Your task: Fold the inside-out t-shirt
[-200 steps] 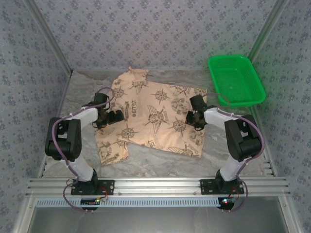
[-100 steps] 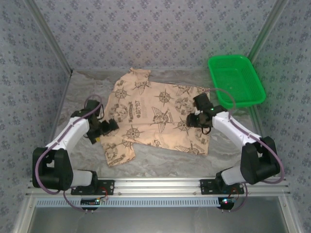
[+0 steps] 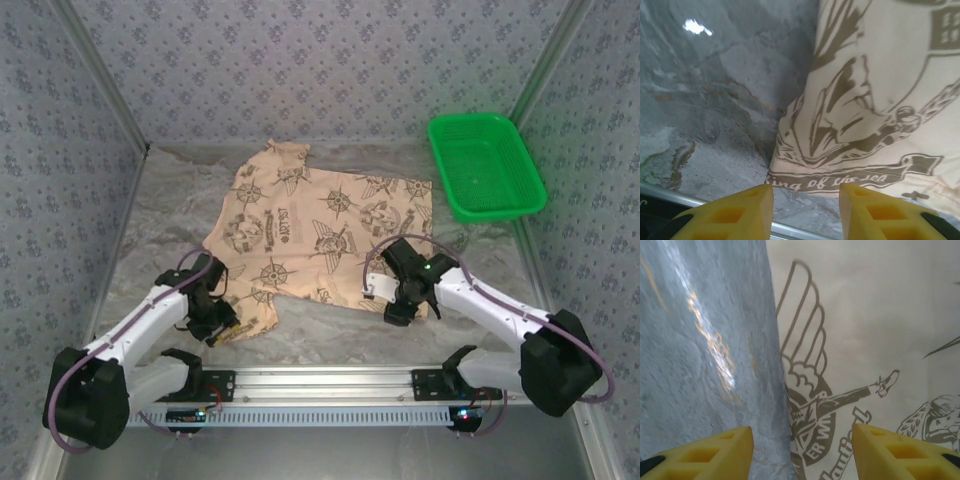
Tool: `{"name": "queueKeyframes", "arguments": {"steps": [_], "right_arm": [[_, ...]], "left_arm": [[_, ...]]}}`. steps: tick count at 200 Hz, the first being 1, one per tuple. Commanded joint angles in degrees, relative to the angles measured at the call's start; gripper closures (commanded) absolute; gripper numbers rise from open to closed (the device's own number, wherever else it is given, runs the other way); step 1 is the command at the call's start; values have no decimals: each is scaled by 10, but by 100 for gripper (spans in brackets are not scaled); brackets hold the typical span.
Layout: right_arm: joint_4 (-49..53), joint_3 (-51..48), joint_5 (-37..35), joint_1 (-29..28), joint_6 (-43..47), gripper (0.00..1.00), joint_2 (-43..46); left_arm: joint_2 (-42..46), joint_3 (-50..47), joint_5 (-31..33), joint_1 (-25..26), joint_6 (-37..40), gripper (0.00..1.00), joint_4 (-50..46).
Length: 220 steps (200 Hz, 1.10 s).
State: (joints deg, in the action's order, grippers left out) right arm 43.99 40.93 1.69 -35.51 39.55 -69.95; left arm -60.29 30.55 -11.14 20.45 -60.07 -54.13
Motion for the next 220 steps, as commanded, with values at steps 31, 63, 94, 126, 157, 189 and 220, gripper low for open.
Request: {"name": "queueKeyframes", "arguments": {"steps": [31,63,94,126,157,189,220], "right_arm": [[-7,-17,-75,-11,51,43,-70],[-19,-26,-135,-18,40,48,-107],[-62,-50,-198,-20,51,67,-103],[2,-40,-177,-72,57,93,-77],[110,-41,-128,-162,78,100,33],[185,-7,-56,-211,22,100,134],[187,3,-29,-197,-11,100,122]], "left_arm": [[-29,-21,17,24,-63,51,42],[-65,-33,37,24,-40,71,68],[-74,-21,50,5,9,100,35],[-23,21,34,-1,18,100,-62],[74,82,86,2,-72,100,-271],[104,212,129,10,-135,100,-409],[67,322,224,9,-176,100,-432]]}}
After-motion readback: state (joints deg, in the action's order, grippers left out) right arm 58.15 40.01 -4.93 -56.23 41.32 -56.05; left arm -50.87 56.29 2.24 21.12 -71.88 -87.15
